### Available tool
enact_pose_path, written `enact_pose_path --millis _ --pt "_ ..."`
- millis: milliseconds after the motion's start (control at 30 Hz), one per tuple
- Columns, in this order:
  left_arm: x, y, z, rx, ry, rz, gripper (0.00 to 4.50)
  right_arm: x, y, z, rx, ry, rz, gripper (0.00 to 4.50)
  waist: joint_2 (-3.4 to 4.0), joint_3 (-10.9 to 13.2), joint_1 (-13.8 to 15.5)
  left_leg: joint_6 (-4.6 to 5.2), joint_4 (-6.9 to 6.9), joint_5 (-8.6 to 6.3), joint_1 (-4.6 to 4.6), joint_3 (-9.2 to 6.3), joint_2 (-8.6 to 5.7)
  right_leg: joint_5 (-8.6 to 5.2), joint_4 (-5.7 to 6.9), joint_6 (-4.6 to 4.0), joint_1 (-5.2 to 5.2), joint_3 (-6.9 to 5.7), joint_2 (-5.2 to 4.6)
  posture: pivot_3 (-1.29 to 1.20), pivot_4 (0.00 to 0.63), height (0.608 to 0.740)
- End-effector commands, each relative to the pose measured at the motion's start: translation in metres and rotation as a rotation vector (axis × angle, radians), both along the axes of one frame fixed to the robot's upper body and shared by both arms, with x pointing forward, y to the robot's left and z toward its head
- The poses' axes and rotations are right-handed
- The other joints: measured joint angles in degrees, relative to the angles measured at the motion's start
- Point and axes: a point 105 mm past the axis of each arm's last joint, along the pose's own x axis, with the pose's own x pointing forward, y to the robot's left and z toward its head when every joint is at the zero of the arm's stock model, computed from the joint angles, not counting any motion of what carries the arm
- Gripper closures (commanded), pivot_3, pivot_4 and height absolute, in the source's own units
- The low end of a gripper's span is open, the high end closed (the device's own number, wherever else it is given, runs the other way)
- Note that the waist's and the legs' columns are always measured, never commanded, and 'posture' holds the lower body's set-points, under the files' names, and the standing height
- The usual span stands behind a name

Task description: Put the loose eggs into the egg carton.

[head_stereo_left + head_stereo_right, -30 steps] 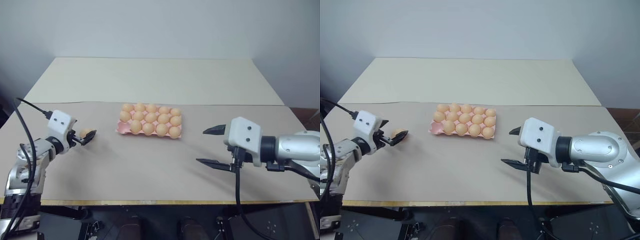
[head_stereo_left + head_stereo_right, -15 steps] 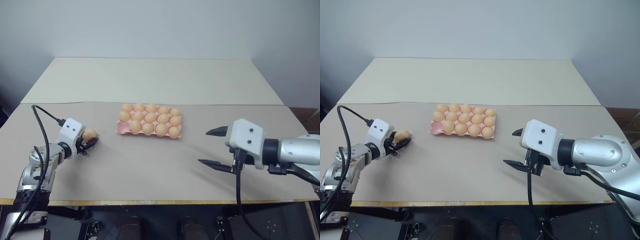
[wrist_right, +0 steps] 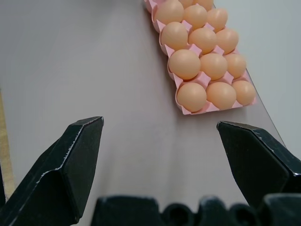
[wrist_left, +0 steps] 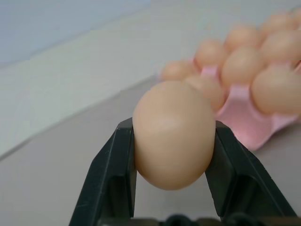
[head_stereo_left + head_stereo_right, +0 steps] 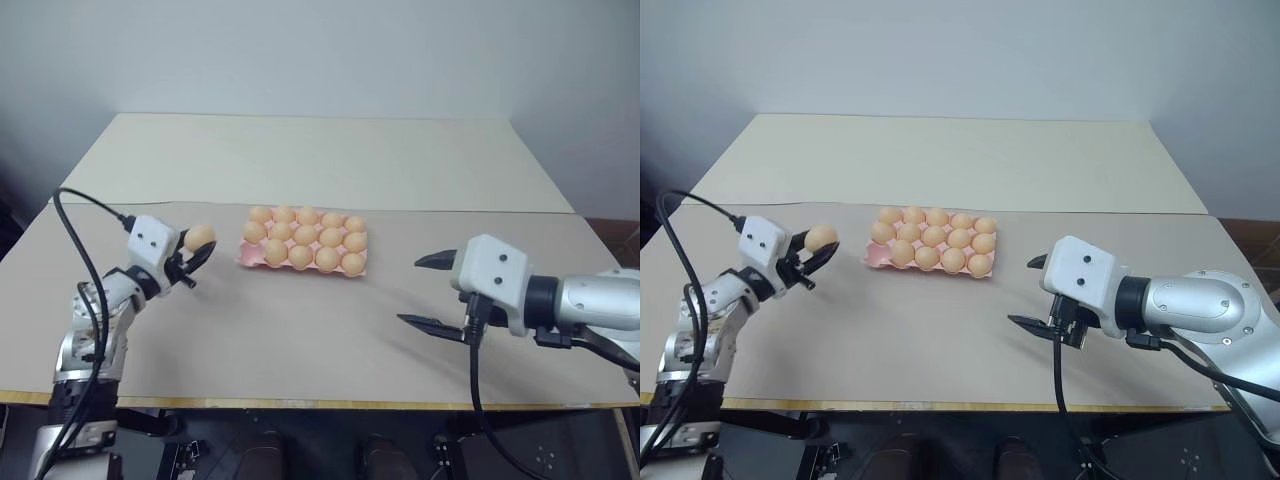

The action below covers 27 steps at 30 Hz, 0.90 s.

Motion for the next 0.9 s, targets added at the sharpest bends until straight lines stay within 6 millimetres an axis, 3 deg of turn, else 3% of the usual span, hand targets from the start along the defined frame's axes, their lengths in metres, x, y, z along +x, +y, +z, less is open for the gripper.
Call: enact_pose_path --millis 33,267,400,700,900 --pt "0.003 -0.021 0.019 0.000 -0.090 -0.092 2.81 -0.003 0.002 0.008 -0.003 -0.050 -0.003 0.00 0.00 0.0 0.0 0.00 0.01 0.00 -0.01 0.00 -0.01 0.00 0.00 0.00 0.00 0.00 0.00 0.00 0.150 0.740" --pt "0.016 -0.048 0.008 0.009 -0.078 -0.187 2.81 -0.005 -0.002 0.008 -0.006 -0.059 -0.042 0.00 0.00 0.0 -0.1 0.01 0.00 0.00 -0.02 0.01 -0.01 0.00 -0.01 0.01 -0.02 0.01 0.05 0.00 0.150 0.740" --pt "0.024 -0.050 0.000 0.023 -0.057 -0.189 2.81 -0.007 -0.004 0.008 -0.007 -0.061 -0.060 0.00 -0.01 0.0 -0.1 0.01 0.02 0.00 -0.02 0.00 -0.02 0.00 0.00 0.01 -0.02 -0.01 0.05 0.00 0.150 0.740" --pt "0.024 -0.051 -0.001 0.042 -0.071 -0.204 0.01 -0.009 -0.006 0.007 -0.006 -0.055 -0.075 0.00 -0.01 0.0 -0.1 0.01 0.02 0.00 -0.03 0.00 -0.01 0.00 -0.02 0.01 -0.01 -0.01 0.05 0.00 0.150 0.740" --pt "0.017 -0.050 -0.002 0.034 -0.076 -0.218 0.01 -0.008 -0.006 0.006 -0.006 -0.054 -0.073 0.00 -0.01 0.0 -0.1 0.01 0.03 0.00 -0.02 -0.01 -0.01 0.00 -0.01 0.01 -0.01 -0.01 0.05 0.00 0.150 0.740"
